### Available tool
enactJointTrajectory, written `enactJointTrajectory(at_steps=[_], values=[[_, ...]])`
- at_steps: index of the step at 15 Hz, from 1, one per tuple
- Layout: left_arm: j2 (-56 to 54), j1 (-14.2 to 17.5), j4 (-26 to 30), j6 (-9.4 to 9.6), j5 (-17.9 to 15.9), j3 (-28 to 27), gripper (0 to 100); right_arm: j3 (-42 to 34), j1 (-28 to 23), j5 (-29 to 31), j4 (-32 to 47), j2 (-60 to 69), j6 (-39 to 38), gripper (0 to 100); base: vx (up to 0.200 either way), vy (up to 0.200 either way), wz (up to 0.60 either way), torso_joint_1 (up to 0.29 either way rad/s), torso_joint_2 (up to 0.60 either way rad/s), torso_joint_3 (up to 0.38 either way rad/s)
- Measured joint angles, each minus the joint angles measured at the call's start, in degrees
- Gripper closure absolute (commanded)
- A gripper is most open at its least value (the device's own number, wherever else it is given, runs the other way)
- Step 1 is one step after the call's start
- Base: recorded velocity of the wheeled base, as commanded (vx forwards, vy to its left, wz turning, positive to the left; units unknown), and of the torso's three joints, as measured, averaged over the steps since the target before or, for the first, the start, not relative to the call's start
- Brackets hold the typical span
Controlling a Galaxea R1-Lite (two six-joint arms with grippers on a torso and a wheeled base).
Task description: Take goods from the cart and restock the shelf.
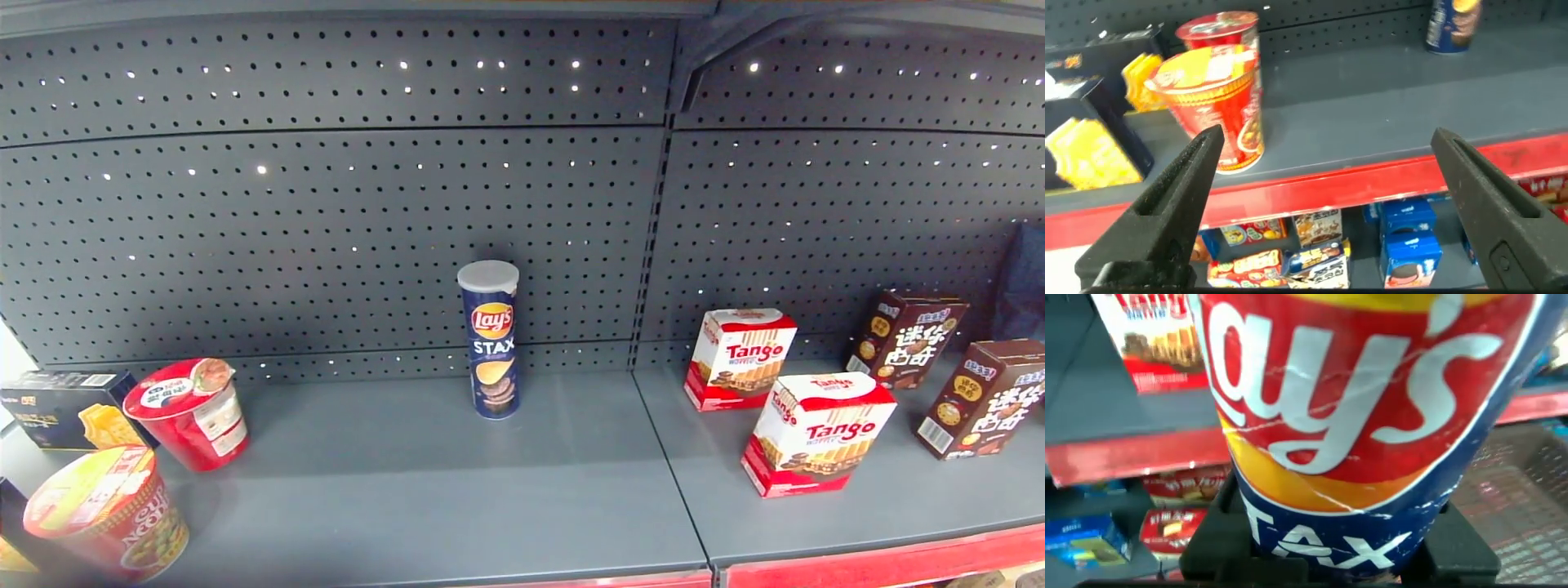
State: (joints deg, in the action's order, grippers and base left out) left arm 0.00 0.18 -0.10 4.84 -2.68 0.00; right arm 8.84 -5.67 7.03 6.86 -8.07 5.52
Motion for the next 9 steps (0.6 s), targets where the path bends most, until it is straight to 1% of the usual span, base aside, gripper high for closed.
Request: enactJointTrajectory(at_steps=[1, 4, 6, 7, 9], values=[[0.0, 0.0, 0.0, 0.41, -0.6, 0.0, 0, 2.3, -0.2, 0.1, 1.4, -0.4, 0.1, 100, 0.000, 0.000, 0.00, 0.000, 0.00, 0.000], [0.0, 0.0, 0.0, 0.62, -1.2, 0.0, 0, 9.7, -0.3, 0.3, 3.0, -2.7, 1.3, 100, 0.000, 0.000, 0.00, 0.000, 0.00, 0.000], [0.0, 0.0, 0.1, 0.99, -0.4, -0.7, 0, 13.7, -0.5, 0.2, 5.1, -4.1, 1.5, 100, 0.000, 0.000, 0.00, 0.000, 0.00, 0.000], [0.3, 0.1, 1.1, 1.23, -0.4, -1.9, 0, 15.1, -0.5, 0.1, 6.2, -4.9, 1.5, 100, 0.000, 0.000, 0.00, 0.000, 0.00, 0.000], [3.2, 0.1, 4.1, 1.51, -2.0, -9.1, 0, 16.0, -0.4, -0.2, 6.5, -6.0, 1.8, 100, 0.000, 0.000, 0.00, 0.000, 0.00, 0.000]])
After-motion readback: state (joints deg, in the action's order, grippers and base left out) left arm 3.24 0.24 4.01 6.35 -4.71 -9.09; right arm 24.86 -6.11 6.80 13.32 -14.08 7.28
